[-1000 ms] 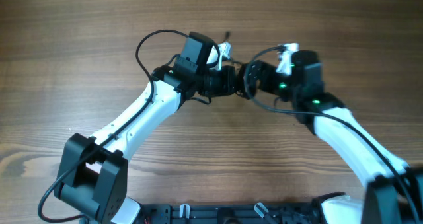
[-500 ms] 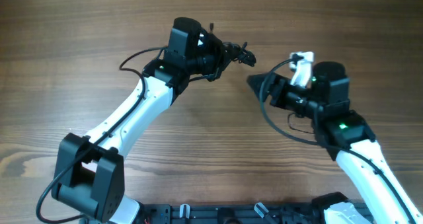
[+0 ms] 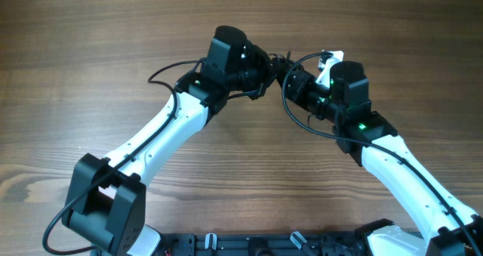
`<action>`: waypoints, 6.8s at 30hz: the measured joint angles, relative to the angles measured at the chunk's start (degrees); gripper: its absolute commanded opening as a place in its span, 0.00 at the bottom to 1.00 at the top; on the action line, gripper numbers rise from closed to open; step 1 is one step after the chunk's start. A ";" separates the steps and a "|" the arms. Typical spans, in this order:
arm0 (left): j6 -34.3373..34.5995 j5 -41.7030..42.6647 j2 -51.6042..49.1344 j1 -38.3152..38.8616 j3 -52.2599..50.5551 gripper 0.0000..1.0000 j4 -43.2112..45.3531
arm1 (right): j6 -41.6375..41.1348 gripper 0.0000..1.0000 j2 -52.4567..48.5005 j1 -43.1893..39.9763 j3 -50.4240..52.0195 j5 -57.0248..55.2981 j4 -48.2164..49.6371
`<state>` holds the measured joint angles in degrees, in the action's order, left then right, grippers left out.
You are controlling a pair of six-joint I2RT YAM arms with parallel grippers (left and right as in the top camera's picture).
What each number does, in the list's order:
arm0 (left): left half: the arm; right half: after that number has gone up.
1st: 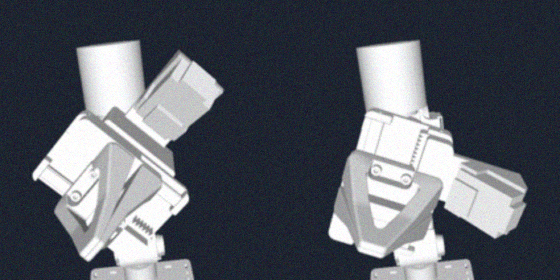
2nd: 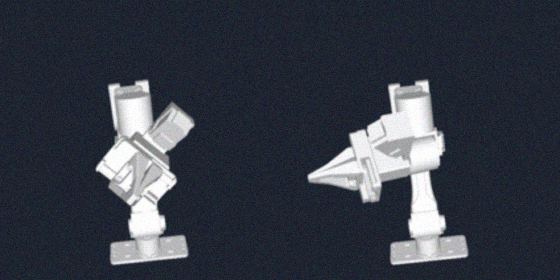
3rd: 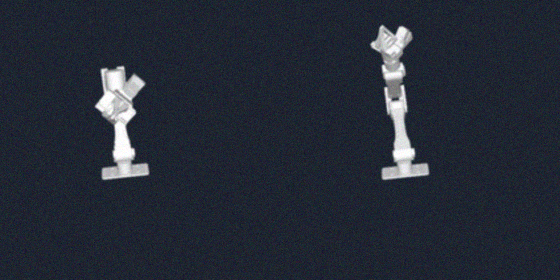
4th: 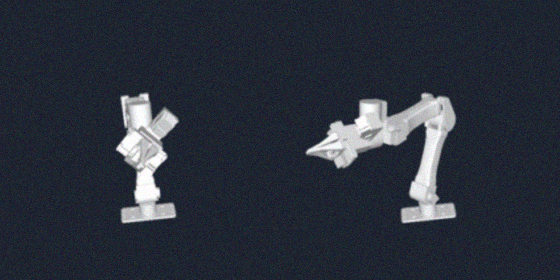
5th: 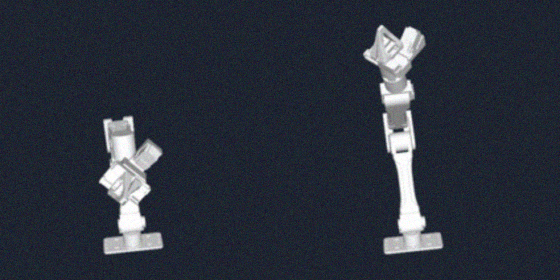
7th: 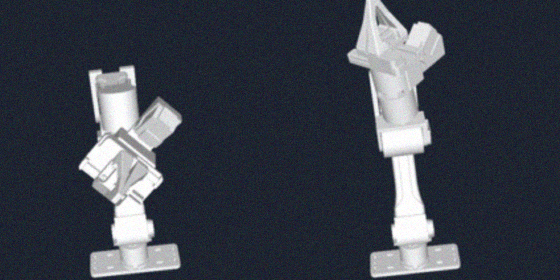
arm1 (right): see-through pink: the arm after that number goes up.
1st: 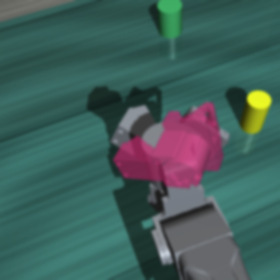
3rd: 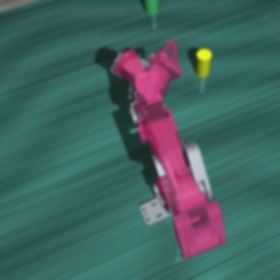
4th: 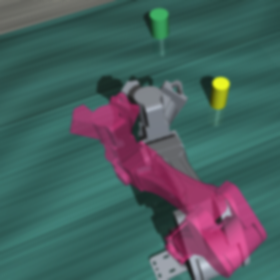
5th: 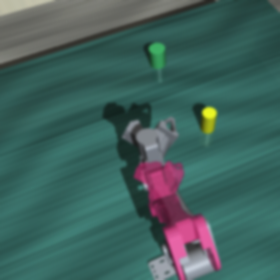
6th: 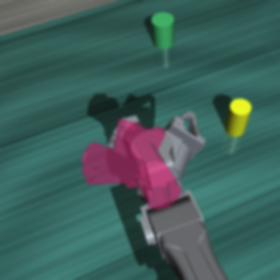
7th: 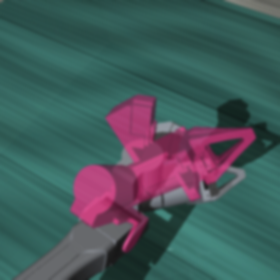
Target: Untangle cables
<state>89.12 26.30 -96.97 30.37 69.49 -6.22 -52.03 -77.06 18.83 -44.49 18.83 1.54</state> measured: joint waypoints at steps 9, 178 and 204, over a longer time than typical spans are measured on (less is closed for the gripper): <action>-2.89 2.73 0.02 1.11 0.13 0.04 -3.72 | -2.16 0.04 0.00 -2.19 -0.09 -16.90 -5.60; -62.27 40.17 0.26 -15.02 0.13 0.04 -4.90 | 7.17 0.74 -22.27 -20.24 -0.55 24.04 17.44; -62.27 47.78 0.33 -17.44 0.13 0.04 -3.98 | 2.95 0.91 -22.34 -20.76 -0.22 58.71 61.59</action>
<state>26.85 74.08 -96.64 12.93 69.63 -10.20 -49.08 -99.39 -1.93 -44.71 77.54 63.13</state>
